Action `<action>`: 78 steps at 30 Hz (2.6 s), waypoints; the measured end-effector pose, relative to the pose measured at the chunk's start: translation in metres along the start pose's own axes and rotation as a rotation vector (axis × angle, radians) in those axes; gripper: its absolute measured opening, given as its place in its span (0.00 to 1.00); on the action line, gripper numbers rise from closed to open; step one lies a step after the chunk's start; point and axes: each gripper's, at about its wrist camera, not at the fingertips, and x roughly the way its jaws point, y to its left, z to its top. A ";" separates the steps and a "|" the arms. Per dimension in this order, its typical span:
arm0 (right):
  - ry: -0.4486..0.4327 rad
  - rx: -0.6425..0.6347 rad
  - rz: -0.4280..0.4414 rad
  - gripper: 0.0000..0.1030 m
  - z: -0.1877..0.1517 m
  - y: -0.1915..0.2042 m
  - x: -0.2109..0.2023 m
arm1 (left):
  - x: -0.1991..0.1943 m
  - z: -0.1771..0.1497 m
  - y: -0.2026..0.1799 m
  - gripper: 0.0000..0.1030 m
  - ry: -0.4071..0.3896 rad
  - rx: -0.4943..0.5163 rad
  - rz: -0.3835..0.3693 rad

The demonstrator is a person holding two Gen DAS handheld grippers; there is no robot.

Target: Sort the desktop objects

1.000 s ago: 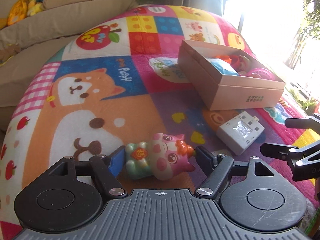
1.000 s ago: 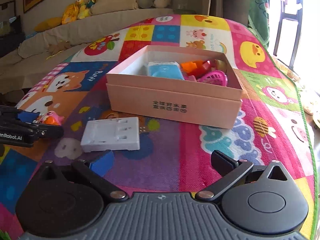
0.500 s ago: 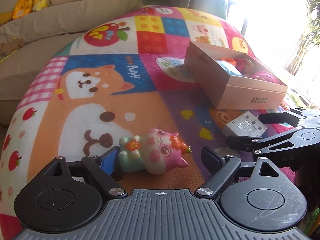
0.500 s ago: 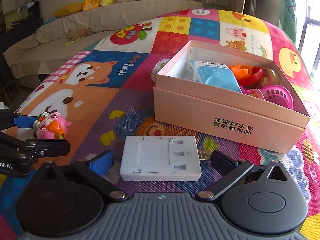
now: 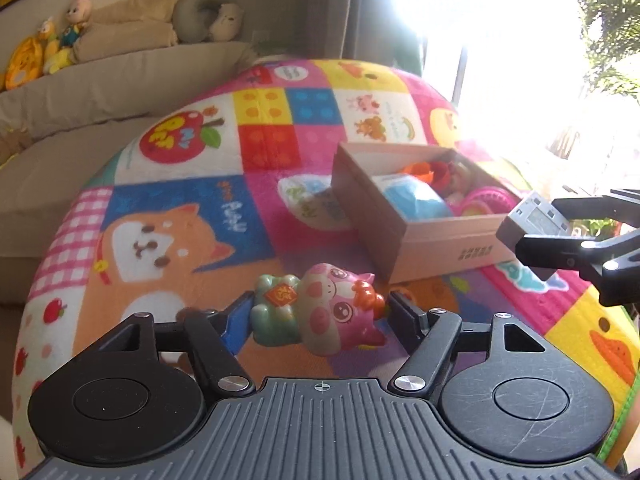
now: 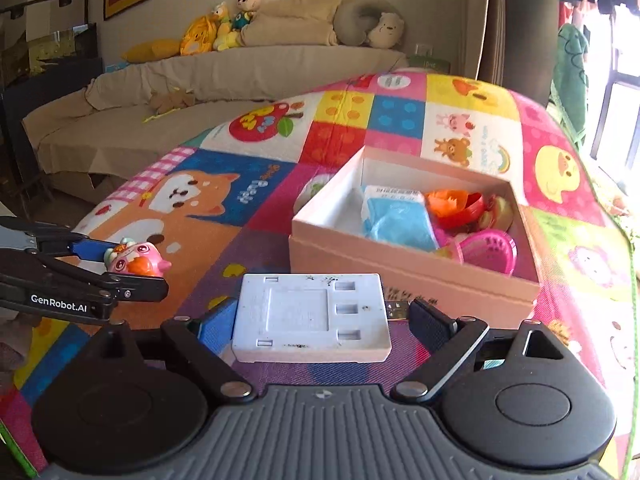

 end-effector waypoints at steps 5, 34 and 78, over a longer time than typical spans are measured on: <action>-0.218 -0.016 -0.112 0.88 0.050 -0.033 -0.067 | 0.007 0.058 -0.045 0.74 -0.148 0.132 -0.093; -0.140 0.165 -0.129 0.93 0.132 -0.079 0.080 | 0.047 0.007 -0.006 0.99 0.054 -0.004 -0.017; 0.130 0.119 -0.197 1.00 -0.051 -0.032 0.046 | 0.084 -0.036 -0.047 1.00 0.148 -0.007 0.116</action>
